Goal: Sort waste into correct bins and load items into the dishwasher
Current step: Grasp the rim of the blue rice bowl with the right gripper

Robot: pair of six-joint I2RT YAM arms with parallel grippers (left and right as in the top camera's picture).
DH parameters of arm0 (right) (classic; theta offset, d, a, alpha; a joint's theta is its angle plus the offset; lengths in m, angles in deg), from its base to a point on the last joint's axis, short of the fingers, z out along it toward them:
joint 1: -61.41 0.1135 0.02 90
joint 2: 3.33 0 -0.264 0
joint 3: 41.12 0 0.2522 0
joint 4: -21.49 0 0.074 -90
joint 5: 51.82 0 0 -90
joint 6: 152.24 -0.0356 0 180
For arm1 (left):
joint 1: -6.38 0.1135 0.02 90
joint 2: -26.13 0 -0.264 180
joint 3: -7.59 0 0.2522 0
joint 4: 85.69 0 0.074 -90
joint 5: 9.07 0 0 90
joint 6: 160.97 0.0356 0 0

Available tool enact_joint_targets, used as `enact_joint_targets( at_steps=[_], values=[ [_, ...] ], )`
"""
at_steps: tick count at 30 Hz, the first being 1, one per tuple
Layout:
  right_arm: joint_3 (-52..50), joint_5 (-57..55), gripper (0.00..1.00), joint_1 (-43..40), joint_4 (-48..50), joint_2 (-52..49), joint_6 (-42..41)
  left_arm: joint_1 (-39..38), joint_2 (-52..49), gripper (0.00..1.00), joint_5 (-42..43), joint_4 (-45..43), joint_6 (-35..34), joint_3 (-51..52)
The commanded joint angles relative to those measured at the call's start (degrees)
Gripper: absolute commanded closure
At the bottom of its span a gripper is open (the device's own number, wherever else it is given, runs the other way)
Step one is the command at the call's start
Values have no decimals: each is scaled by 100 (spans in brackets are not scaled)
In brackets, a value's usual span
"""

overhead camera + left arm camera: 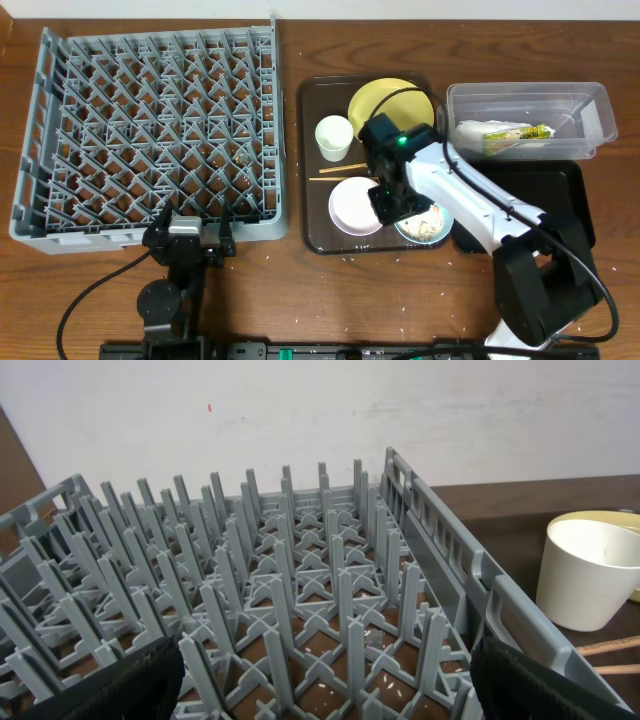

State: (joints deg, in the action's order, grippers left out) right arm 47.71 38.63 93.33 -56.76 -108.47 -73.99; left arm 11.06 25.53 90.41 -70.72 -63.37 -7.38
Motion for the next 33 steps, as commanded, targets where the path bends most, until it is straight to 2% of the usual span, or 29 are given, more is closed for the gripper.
enact_joint_targets(
  at_steps=[1,5,6,7,9,15,25,30,33],
  values=[
    [-293,-24,58,149,181,2,511,-26,31,8,55,190,74,98],
    [-758,-39,67,160,601,2,588,-26,31,8,55,190,74,98],
    [-828,-37,70,160,673,2,586,-26,31,8,52,190,74,98],
    [-962,-42,78,160,828,2,588,-26,31,8,55,190,74,98],
    [-1060,-44,83,160,981,2,586,-26,31,8,55,190,74,98],
    [-1102,-107,92,168,1137,2,586,-26,31,8,55,190,74,98],
    [-717,-105,92,170,970,4,579,-26,31,8,55,190,74,98],
    [-667,-116,99,168,973,2,581,-26,31,8,55,190,76,98],
    [-667,-205,99,173,949,2,553,-26,31,8,55,190,74,98]
  ],
)
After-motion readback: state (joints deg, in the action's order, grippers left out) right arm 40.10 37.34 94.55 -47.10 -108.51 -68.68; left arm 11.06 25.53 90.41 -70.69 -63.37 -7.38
